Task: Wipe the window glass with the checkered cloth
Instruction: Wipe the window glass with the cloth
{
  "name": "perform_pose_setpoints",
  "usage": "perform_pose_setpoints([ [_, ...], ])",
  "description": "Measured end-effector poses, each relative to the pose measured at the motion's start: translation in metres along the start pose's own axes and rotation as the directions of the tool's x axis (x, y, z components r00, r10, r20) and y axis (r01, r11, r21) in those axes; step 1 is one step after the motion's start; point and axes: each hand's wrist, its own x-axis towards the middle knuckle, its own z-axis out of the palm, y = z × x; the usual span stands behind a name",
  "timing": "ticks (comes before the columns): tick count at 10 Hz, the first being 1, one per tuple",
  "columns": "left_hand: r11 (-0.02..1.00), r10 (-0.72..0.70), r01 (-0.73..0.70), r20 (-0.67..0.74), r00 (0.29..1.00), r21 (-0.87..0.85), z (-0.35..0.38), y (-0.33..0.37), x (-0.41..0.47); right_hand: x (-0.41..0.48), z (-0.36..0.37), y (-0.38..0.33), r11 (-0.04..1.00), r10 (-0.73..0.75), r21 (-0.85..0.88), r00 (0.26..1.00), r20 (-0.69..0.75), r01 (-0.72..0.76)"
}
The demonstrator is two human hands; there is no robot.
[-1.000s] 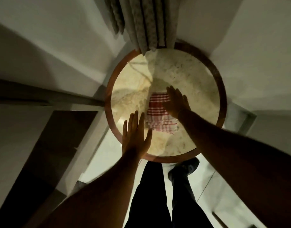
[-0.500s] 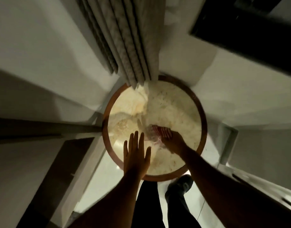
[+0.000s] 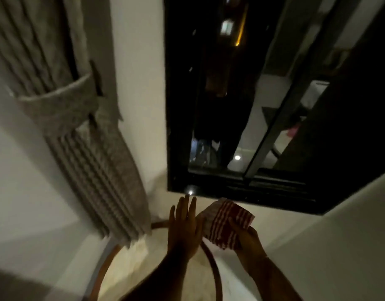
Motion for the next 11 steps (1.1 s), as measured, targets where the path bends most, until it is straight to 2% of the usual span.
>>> perform_pose_setpoints([
  [1, 0.990, 0.141, -0.140, -0.049, 0.989, 0.024, -0.019, 0.060, 0.051, -0.009, -0.011, -0.054, 0.987, -0.139, 0.065, 0.984, -0.109, 0.146],
  [2, 0.966, 0.260, -0.259, -0.126, 0.957, 0.022, -0.048, 0.123, 0.095, -0.012, -0.023, -0.105, 0.951, -0.288, 0.038, 0.925, -0.248, 0.306],
  [3, 0.885, 0.459, -0.445, -0.427, 0.779, 0.140, -0.073, 0.215, 0.163, -0.014, -0.045, -0.169, 0.875, -0.466, -0.048, 0.811, -0.353, 0.481],
  [4, 0.818, 0.563, -0.528, -0.507, 0.652, 0.229, -0.110, 0.278, 0.201, -0.020, -0.063, -0.240, 0.752, -0.613, -0.060, 0.664, -0.427, 0.656],
  [5, 0.815, 0.562, -0.527, -0.546, 0.621, 0.241, -0.159, 0.365, 0.242, -0.022, -0.078, -0.322, 0.598, -0.761, -0.133, 0.507, -0.404, 0.790],
  [6, 0.796, 0.580, -0.518, -0.636, 0.508, 0.313, -0.190, 0.425, 0.285, -0.015, -0.085, -0.421, 0.426, -0.881, -0.217, 0.348, -0.322, 0.878],
  [7, 0.810, 0.564, -0.495, -0.654, 0.505, 0.316, -0.206, 0.461, 0.321, 0.006, -0.092, -0.511, 0.290, -0.944, -0.392, 0.193, -0.269, 0.873],
  [8, 0.803, 0.592, -0.435, -0.627, 0.506, 0.407, -0.194, 0.458, 0.339, 0.036, -0.111, -0.589, 0.016, -0.999, -0.727, -0.022, -0.043, 0.686],
  [9, 0.756, 0.652, -0.416, -0.638, 0.409, 0.505, -0.176, 0.446, 0.355, 0.056, -0.117, -0.628, -0.096, -0.992, -0.944, -0.104, 0.066, 0.316],
  [10, 0.753, 0.652, -0.386, -0.684, 0.327, 0.533, -0.176, 0.444, 0.364, 0.080, -0.103, -0.627, -0.335, -0.939, -0.929, -0.139, 0.315, 0.157],
  [11, 0.738, 0.668, -0.388, -0.682, 0.297, 0.553, -0.175, 0.443, 0.357, 0.109, -0.115, -0.576, -0.660, -0.751, -0.745, -0.105, 0.652, 0.097],
])
